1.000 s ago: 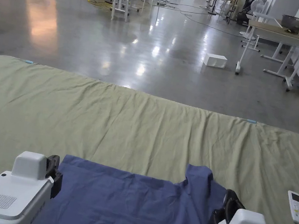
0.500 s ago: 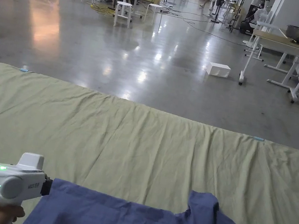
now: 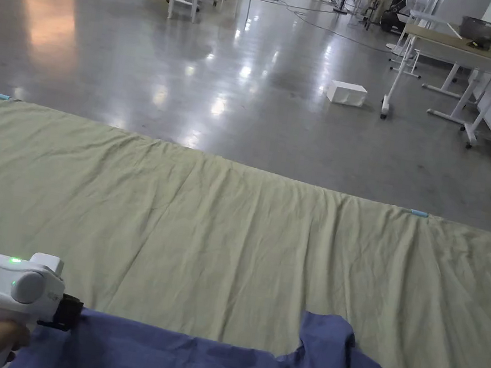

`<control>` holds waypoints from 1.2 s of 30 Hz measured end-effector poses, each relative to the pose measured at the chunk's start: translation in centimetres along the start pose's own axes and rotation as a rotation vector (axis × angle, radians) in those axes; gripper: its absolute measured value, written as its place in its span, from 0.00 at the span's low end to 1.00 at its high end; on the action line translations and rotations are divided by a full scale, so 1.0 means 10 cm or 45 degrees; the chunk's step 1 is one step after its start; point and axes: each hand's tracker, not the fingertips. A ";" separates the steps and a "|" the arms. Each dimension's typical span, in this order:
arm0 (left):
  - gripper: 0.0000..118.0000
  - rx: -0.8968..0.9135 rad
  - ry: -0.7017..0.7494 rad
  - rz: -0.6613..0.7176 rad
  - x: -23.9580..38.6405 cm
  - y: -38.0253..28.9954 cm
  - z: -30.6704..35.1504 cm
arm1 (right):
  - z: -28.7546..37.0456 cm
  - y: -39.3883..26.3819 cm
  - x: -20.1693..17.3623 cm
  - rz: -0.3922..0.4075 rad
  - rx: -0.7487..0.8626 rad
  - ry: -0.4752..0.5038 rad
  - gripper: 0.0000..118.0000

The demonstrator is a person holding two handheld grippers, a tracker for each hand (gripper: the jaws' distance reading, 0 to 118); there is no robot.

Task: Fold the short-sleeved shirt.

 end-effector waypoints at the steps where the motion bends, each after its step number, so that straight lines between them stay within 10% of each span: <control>1: 0.62 -0.008 0.011 -0.024 -0.01 -0.03 0.00 | -0.01 -0.02 0.00 0.007 -0.009 -0.001 0.00; 9: 0.08 0.105 -0.066 -0.141 0.17 -0.17 0.10 | -0.20 -0.11 0.18 -0.061 -0.103 -0.021 0.00; 14: 0.05 0.146 -0.063 -0.083 0.13 -0.23 0.21 | -0.66 0.05 0.52 -0.092 -0.196 -0.040 0.02; 17: 0.05 0.185 -0.046 -0.108 0.21 -0.32 0.48 | -1.18 0.21 0.78 -0.150 -0.399 -0.016 0.35; 22: 0.05 0.233 -0.021 -0.108 0.22 -0.38 0.64 | -1.98 0.37 0.99 -0.055 -0.552 0.063 0.54; 32: 0.05 0.257 0.018 -0.150 0.22 -0.43 0.73 | -2.67 0.18 0.83 -0.045 -0.813 0.134 0.46; 36: 0.05 0.250 0.027 -0.145 0.18 -0.44 0.68 | -2.64 0.23 0.80 -0.073 -0.806 0.104 0.13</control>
